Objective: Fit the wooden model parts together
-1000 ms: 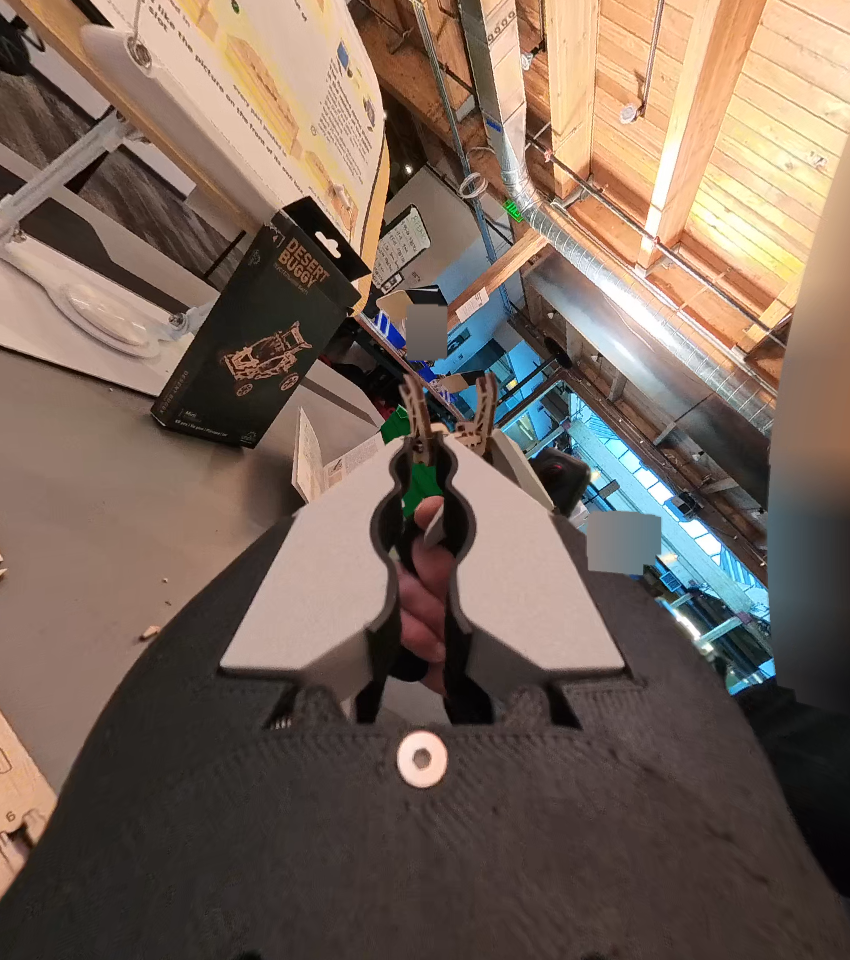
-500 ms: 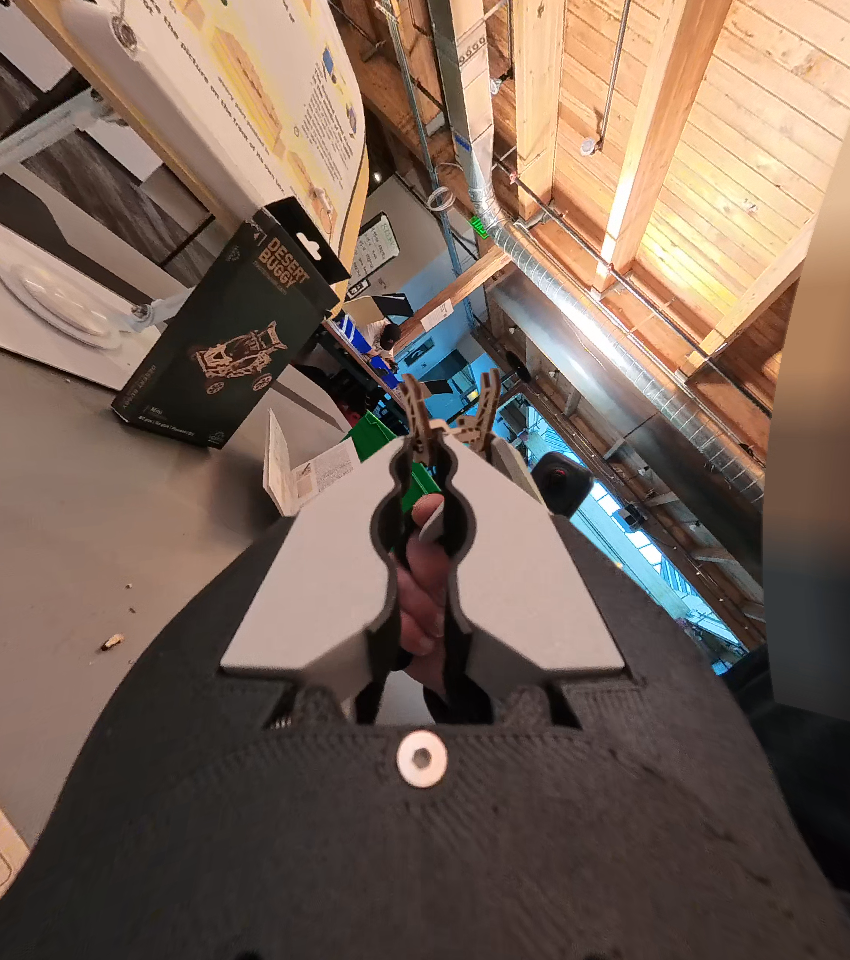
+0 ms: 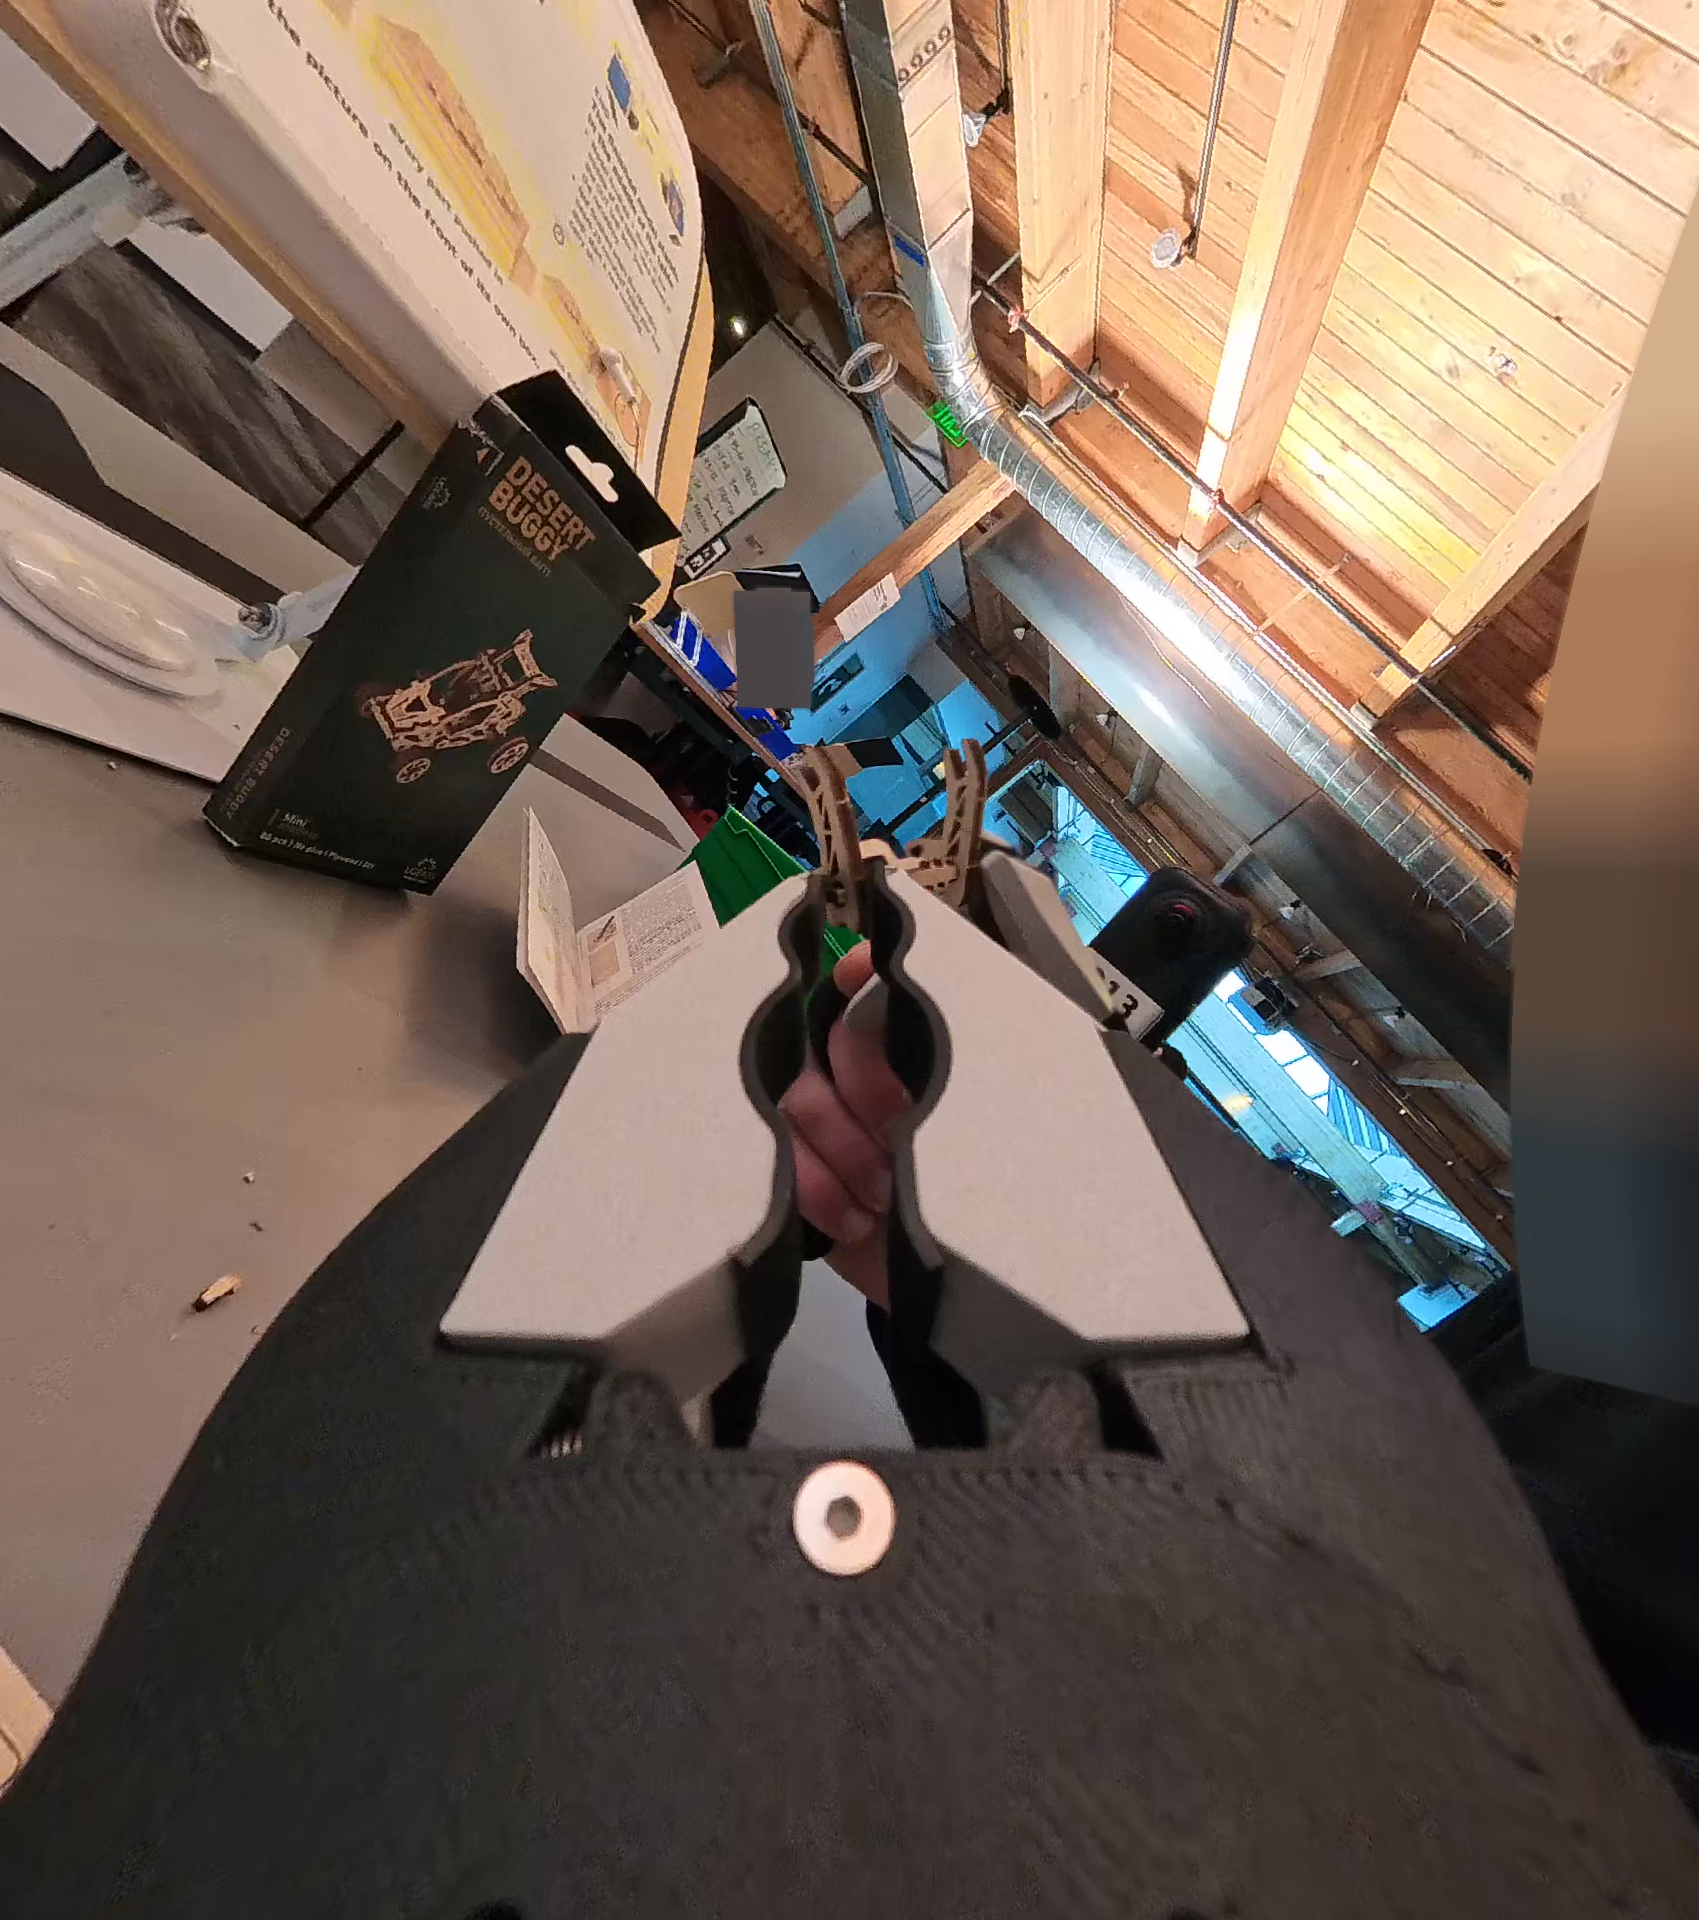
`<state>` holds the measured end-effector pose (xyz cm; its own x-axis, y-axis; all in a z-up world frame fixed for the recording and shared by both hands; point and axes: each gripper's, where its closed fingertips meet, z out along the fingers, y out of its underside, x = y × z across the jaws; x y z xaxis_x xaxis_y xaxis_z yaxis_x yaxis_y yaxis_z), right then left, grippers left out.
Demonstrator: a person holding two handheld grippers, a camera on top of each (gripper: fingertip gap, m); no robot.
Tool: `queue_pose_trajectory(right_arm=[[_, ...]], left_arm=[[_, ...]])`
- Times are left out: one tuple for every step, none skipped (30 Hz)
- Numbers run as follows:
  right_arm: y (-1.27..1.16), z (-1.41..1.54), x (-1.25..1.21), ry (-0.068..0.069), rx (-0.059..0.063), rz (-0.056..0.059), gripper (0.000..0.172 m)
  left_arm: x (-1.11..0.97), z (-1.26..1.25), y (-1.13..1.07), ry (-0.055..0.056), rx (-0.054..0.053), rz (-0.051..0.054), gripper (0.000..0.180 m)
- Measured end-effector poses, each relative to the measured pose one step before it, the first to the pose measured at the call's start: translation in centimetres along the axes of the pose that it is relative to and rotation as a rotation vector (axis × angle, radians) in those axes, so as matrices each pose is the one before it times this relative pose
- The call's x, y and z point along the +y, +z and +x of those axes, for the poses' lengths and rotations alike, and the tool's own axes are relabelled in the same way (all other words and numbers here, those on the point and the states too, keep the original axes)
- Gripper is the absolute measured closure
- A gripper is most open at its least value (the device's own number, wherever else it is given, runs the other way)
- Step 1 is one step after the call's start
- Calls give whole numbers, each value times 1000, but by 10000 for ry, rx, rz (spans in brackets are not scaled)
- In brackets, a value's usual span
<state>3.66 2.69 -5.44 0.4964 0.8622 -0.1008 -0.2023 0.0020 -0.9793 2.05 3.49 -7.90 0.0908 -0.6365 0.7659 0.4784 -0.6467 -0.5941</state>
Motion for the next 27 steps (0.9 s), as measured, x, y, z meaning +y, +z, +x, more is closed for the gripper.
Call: queue_pose_trajectory(right_arm=[[-26, 27, 28, -15, 24, 6, 170], [-6, -43, 55, -60, 24, -16, 170], [15, -26, 70, -135, 56, -39, 171], [6, -35, 62, -122, 53, -10, 171], [9, -36, 56, -15, 18, 14, 171], [10, 21, 83, 39, 16, -1, 172], [-8, 73, 67, -17, 55, -18, 172], [7, -41, 13, -18, 7, 2, 172], [24, -112, -62, 58, -45, 10, 172], [-30, -139, -195, 59, -85, 57, 172], [-142, -116, -410, 29, -108, 142, 169], [-234, 83, -618, 114, -57, 232, 166], [-200, 232, -430, 210, -25, 77, 163], [-154, 217, -169, 179, -46, -77, 161], [-183, 112, -106, 154, -82, -80, 161], [-213, 132, -74, 192, -68, -70, 162], [-171, 150, 105, 228, -64, -162, 162], [-124, 64, 204, 237, -123, -200, 161], [-142, -40, 72, 299, -198, -81, 160], [-145, -89, -47, 385, -240, 3, 160], [-128, -110, -95, 402, -236, 55, 161], [-60, -213, 58, 280, -238, -37, 161], [-4, -245, 223, -49, -131, -117, 160], [21, -177, 343, -383, 31, -168, 163], [63, -281, 436, -503, 4, -249, 163], [91, -405, 279, -474, -75, -187, 163], [112, -478, 15, -450, -103, -69, 165]], left_arm=[[37, -9, 1, 9, -18, -14, 175], [21, -37, -4, 15, -38, 7, 174], [-9, -39, -16, -25, -22, 21, 174], [1, -35, -18, -50, -6, 18, 174], [10, -43, -20, 21, -38, 8, 174], [38, -82, -5, 61, -74, -15, 174], [31, -44, -13, 8, -12, -18, 174], [-19, -6, -16, -32, 27, 6, 174], [-32, 22, -26, 6, 43, 17, 175], [-1, 143, 19, 67, 100, -27, 175], [-19, 212, 39, 139, 97, -36, 175], [-60, 178, 9, 221, 78, -31, 175], [-50, 159, -22, 274, 73, -67, 175], [-173, 101, -54, 205, 56, -20, 175], [-249, 182, -68, 166, 126, -14, 175], [-107, 335, -5, 262, 220, -132, 175], [-1, 447, 25, 185, 356, -200, 175], [-25, 462, 8, 32, 417, -165, 175], [140, 461, 26, 51, 422, -242, 174], [231, 226, -19, 140, 239, -272, 175], [78, 129, -79, 155, 151, -154, 175], [24, 252, -87, -8, 262, -135, 175], [53, 340, -76, -114, 350, -152, 175], [-50, 170, -105, -106, 236, -83, 175], [-168, 156, -123, -124, 210, 9, 175], [-47, 392, -74, -325, 439, -46, 175], [56, 318, -42, -363, 401, -79, 175]])
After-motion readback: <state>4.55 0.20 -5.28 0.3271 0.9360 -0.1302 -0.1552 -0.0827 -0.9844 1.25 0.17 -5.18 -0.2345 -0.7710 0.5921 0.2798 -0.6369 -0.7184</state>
